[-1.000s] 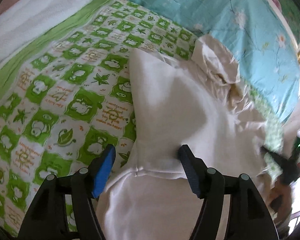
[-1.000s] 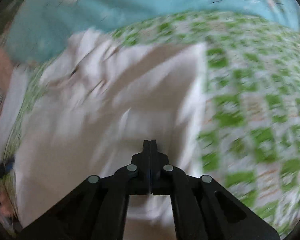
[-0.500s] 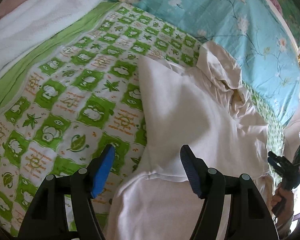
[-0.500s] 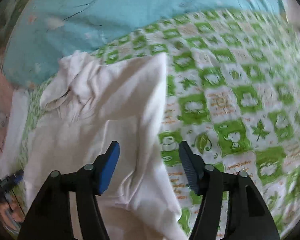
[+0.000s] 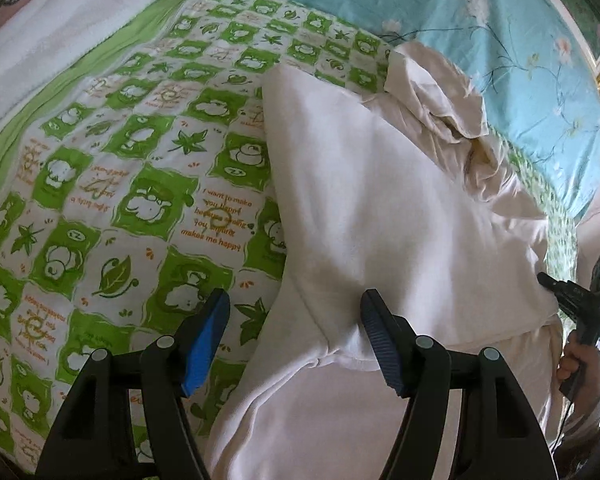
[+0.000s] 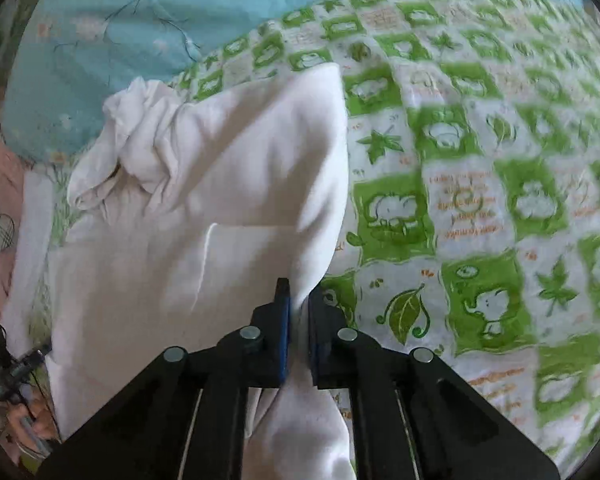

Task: Fold large clothes

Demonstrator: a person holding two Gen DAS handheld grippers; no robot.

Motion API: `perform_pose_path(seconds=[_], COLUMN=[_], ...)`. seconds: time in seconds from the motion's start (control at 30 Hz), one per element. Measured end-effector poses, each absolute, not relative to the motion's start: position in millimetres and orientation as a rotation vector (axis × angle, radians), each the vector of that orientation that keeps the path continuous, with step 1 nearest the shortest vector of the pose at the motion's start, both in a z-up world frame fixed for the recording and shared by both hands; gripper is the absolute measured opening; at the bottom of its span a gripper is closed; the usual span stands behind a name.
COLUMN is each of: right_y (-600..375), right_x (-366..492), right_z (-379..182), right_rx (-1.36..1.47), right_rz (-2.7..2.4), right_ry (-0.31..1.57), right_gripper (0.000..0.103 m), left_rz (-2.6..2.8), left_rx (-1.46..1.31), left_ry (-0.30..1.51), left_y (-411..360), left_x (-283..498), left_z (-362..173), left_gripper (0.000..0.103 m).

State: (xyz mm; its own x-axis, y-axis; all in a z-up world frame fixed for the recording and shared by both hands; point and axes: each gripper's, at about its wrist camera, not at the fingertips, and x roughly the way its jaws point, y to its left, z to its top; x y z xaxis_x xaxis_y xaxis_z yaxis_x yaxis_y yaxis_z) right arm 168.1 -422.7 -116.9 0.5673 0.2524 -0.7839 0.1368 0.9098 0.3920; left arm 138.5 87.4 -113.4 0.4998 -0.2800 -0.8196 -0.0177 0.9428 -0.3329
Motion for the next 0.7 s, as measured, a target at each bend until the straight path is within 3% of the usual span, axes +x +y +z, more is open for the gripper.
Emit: perform_pose_path(seconds=[0.03,0.17,0.27,0.33,0.37,0.4,0.47,0.7], right_y=[-426.0,-420.3,-389.5,-371.8,-368.4,-365.4,-360.7,-376.8], right_x=[163.5,136.0,138.1,147.2,152.1,158.3,161.4,157.3], right_z=[-112.3,-74.6,-72.3,-84.2,-92.9,-103.1,-107.5,-109.2], right_rx=[0.452,0.420,0.338,0.254,0.221,0.206,0.195,0.212], right_rz=[0.053,0.037,0.118,0.104,0.077,0.061,0.072,0.023], right_ry=[0.959,0.828,0.866,0.919,0.954,0.995,0.991,0.999], right_gripper=[0.016,0.017,0.021,0.038,0.039,0.038,0.000,0.002], left_rz=[-0.165,-0.162,-0.159,-0.155,-0.155,-0.156,-0.156,-0.078], left_rx=[-0.322,-0.319,-0.323,-0.318,-0.317,-0.314,-0.300,-0.137], left_ry=[1.038,1.042,1.040,1.037,1.038,1.037,1.036,1.032], left_y=[89.6,94.2,93.7,92.8,92.7,92.6,92.1,79.1], left_x=[137.4,138.1,139.4,139.8,140.3,140.6,141.9,146.1], left_z=[-112.5,-113.8,-114.5,-115.6,-117.0,-117.6,-118.0,-118.7], left_gripper=[0.068,0.068,0.069,0.069,0.069,0.070,0.070,0.069])
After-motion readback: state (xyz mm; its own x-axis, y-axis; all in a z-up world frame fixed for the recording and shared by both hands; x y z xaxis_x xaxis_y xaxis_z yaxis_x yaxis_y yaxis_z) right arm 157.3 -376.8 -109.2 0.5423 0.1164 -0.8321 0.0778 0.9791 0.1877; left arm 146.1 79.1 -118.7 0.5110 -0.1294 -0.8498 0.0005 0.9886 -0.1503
